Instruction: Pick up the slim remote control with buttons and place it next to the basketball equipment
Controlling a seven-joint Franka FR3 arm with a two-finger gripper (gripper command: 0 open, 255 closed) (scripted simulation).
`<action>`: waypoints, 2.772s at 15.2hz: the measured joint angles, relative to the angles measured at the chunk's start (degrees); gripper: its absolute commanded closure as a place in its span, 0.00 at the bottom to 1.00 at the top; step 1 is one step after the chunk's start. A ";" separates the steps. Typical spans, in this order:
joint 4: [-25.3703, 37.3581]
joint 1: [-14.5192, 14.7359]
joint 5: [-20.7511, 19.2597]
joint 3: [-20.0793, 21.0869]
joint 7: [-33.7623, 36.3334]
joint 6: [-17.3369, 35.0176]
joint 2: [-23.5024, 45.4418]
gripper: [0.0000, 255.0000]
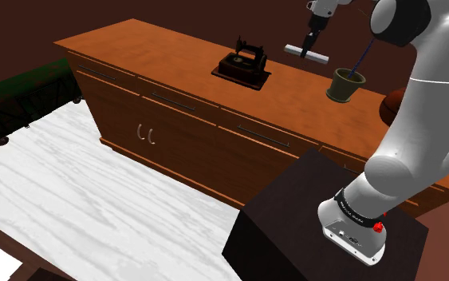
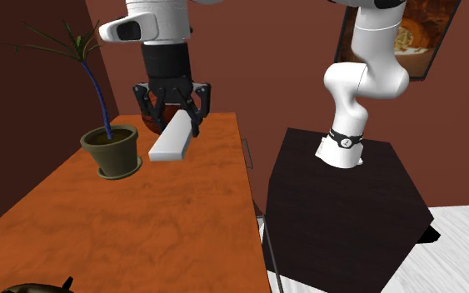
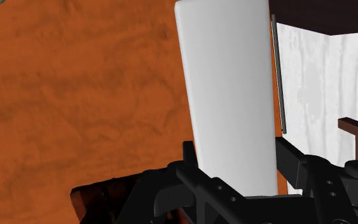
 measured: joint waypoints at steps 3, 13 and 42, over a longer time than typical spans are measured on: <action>-5.15 -0.84 -1.02 -1.18 -2.48 1.74 -3.48 1.00; -17.58 -5.43 -4.47 -5.85 -12.11 5.26 -12.82 1.00; -13.94 -30.23 0.77 -19.76 -51.53 3.66 -7.48 1.00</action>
